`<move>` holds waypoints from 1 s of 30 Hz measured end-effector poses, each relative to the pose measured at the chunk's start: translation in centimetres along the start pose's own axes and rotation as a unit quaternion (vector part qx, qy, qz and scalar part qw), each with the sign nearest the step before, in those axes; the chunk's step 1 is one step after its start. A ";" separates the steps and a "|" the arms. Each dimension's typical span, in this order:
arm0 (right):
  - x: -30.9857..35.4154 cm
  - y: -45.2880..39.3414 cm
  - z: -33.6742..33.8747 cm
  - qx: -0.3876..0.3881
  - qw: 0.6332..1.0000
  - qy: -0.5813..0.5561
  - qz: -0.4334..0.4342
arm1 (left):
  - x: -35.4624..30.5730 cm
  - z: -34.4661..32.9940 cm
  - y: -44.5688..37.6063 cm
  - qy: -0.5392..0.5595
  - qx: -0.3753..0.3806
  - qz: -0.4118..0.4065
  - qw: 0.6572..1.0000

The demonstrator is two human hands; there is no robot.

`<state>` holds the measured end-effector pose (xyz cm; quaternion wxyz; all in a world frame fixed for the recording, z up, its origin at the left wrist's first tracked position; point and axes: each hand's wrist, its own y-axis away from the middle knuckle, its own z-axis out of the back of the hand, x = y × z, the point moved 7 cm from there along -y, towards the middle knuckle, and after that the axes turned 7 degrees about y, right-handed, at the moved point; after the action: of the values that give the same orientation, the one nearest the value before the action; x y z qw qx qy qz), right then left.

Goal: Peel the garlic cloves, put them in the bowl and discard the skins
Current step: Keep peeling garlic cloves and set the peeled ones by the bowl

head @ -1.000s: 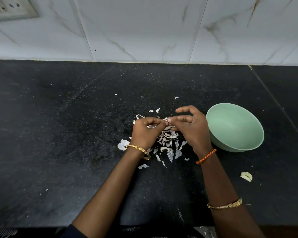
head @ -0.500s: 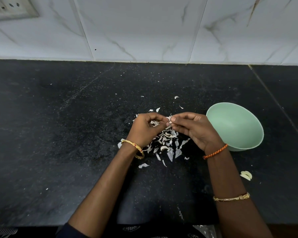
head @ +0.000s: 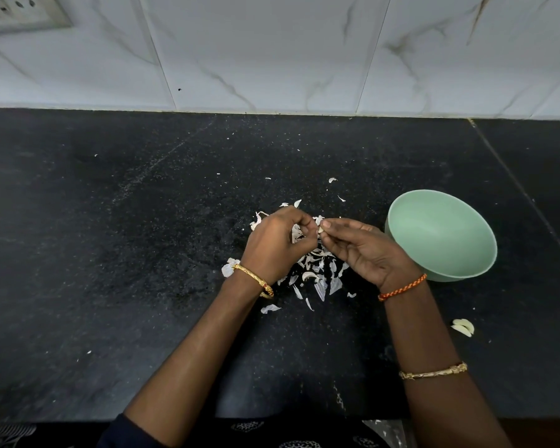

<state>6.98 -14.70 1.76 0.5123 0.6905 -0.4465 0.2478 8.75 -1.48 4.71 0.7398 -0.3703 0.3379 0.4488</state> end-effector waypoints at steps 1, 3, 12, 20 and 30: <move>-0.1 0.0 -0.1 0.003 1.000 -0.004 -0.002 | -0.1 -0.1 0.1 0.000 -0.006 -0.003 1.000; -0.1 0.1 -0.3 0.013 1.000 -0.003 -0.006 | -0.2 -0.1 0.2 -0.002 -0.011 -0.008 1.000; -0.3 0.4 -0.5 0.060 0.996 0.057 -0.029 | 0.2 0.5 -0.1 -0.059 -0.005 -0.018 0.998; -0.7 0.7 -0.7 0.089 0.992 0.086 -0.038 | 1.0 1.2 -0.2 -0.060 -0.024 0.006 0.998; 0.0 0.6 0.1 0.054 0.993 0.101 0.040 | 2.1 0.3 0.8 -0.006 -0.051 0.035 0.998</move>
<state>6.46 -14.80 2.02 0.5065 0.6701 -0.4060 0.3599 8.84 -0.10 2.95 0.7058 -0.3928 0.3227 0.4934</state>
